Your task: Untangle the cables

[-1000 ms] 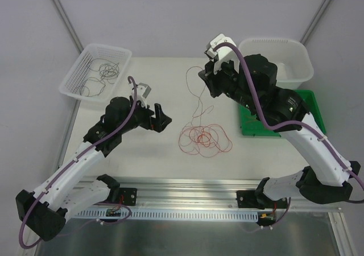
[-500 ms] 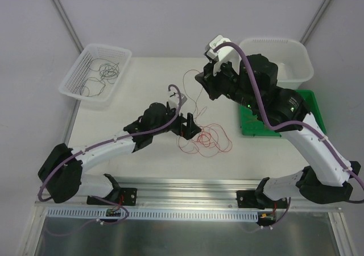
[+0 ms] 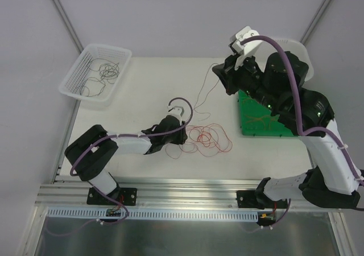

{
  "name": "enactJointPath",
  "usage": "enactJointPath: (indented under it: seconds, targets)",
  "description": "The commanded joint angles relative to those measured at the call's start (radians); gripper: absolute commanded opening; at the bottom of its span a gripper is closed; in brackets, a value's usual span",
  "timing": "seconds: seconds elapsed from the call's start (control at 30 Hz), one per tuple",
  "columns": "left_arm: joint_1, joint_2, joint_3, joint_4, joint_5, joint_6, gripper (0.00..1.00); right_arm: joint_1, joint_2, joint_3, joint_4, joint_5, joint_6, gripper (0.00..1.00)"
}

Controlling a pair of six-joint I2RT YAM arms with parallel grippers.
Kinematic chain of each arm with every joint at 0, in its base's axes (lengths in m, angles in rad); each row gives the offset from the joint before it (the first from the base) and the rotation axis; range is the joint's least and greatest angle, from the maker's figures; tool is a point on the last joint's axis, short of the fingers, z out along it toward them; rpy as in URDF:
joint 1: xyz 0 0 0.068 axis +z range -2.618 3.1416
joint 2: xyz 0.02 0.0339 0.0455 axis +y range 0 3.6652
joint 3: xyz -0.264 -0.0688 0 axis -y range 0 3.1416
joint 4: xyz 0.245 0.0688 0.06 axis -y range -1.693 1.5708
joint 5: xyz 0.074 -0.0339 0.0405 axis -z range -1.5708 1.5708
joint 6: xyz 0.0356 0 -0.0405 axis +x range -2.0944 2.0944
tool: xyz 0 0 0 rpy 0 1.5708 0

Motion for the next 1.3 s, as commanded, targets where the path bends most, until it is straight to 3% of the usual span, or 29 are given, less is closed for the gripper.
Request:
enactJointPath:
  seconds: [0.0, 0.17, 0.27, 0.43, 0.73, 0.97, 1.13, 1.27]
  targets:
    - [0.011, -0.082, -0.055, -0.084, -0.179, -0.090, 0.32, -0.057, -0.044, 0.058, -0.022, 0.078, -0.019, 0.01]
    - [0.090, -0.228, -0.115, -0.250, -0.263, -0.119, 0.34, -0.183, -0.076, 0.075, -0.038, 0.055, 0.015, 0.01]
    - [0.168, -0.311, -0.173, -0.276, -0.246, -0.144, 0.44, -0.284, -0.091, 0.076, -0.041, 0.019, 0.035, 0.01]
    - [0.247, -0.394, -0.241, -0.298, -0.210, -0.168, 0.53, -0.332, -0.079, 0.072, -0.052, -0.052, 0.063, 0.01]
    - [0.310, -0.558, -0.261, -0.370, -0.198, -0.172, 0.54, -0.351, 0.017, 0.029, -0.075, -0.172, 0.092, 0.01]
    - [0.325, -0.606, -0.231, -0.505, -0.250, -0.176, 0.52, -0.371, 0.071, -0.187, 0.063, -0.261, 0.113, 0.01]
    - [0.347, -0.641, -0.262, -0.511, -0.151, -0.184, 0.53, -0.371, 0.178, -0.242, 0.102, -0.339, 0.116, 0.08]
    - [0.344, -0.650, -0.255, -0.473, 0.016, -0.146, 0.66, -0.369, 0.255, -0.322, 0.145, -0.339, 0.116, 0.08]
